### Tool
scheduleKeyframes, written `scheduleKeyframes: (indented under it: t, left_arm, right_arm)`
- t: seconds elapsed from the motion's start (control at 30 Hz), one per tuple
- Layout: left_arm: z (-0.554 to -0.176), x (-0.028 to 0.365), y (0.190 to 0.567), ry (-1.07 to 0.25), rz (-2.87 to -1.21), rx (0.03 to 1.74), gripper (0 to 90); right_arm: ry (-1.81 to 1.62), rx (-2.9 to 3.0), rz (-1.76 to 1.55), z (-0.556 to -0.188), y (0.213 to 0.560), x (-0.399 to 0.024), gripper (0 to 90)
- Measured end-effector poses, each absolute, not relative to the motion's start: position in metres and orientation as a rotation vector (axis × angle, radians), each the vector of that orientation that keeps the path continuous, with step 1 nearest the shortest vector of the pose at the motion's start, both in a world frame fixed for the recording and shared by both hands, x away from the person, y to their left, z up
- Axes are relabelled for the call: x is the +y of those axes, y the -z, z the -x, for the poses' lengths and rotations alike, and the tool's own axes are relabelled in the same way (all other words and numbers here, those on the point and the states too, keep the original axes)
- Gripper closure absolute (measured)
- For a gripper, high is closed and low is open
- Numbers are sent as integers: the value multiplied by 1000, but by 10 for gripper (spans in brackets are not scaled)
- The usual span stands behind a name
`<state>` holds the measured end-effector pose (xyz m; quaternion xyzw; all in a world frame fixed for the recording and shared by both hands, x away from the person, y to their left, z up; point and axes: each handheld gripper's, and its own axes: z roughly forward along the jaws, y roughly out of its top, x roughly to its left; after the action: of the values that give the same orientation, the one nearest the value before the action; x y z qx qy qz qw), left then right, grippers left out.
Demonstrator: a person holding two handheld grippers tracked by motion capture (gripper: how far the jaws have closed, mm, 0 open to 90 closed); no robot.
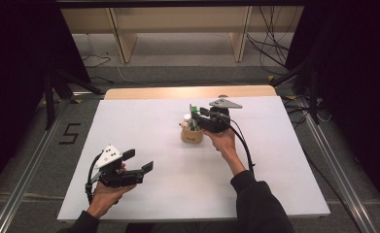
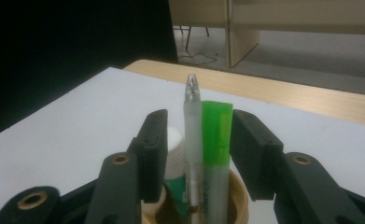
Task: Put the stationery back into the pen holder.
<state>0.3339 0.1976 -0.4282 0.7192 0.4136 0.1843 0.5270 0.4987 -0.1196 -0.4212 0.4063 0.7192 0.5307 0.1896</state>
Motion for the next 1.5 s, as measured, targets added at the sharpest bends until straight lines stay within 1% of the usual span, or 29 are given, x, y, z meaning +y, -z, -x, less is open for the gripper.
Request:
scheduleKeyframes:
  t: [0.07,0.1,0.17,0.2,0.37,0.4,0.6,1.0,1.5]
  left_arm:
    - [-334,198,428,-440,-1719,990,155]
    - [-334,198,428,-440,-1718,989,155]
    - [-334,198,428,-440,-1723,988,155]
    - [-334,197,428,-440,-1723,988,155]
    - [-334,198,428,-441,-1719,992,155]
    - [-334,198,428,-441,-1721,991,155]
    - [-334,198,429,-440,-1725,990,155]
    - [-334,197,429,-438,-1724,987,155]
    - [-334,196,429,-436,-1728,981,155]
  right_arm:
    - [-1497,2021,-1145,-498,420,-120,544]
    - [-1498,2021,-1149,-497,418,-123,519]
    - [-1497,2027,-1153,-496,417,-124,511]
    - [-1495,2036,-1153,-495,416,-126,489]
    - [-1496,2059,-1166,-493,413,-130,447]
    - [-1484,2081,-1163,-492,411,-131,421]
    - [-1480,2118,-1160,-484,404,-138,380]
    - [-1495,2140,-1138,-466,393,-147,336]
    - [-1515,2136,-1130,-450,395,-155,291]
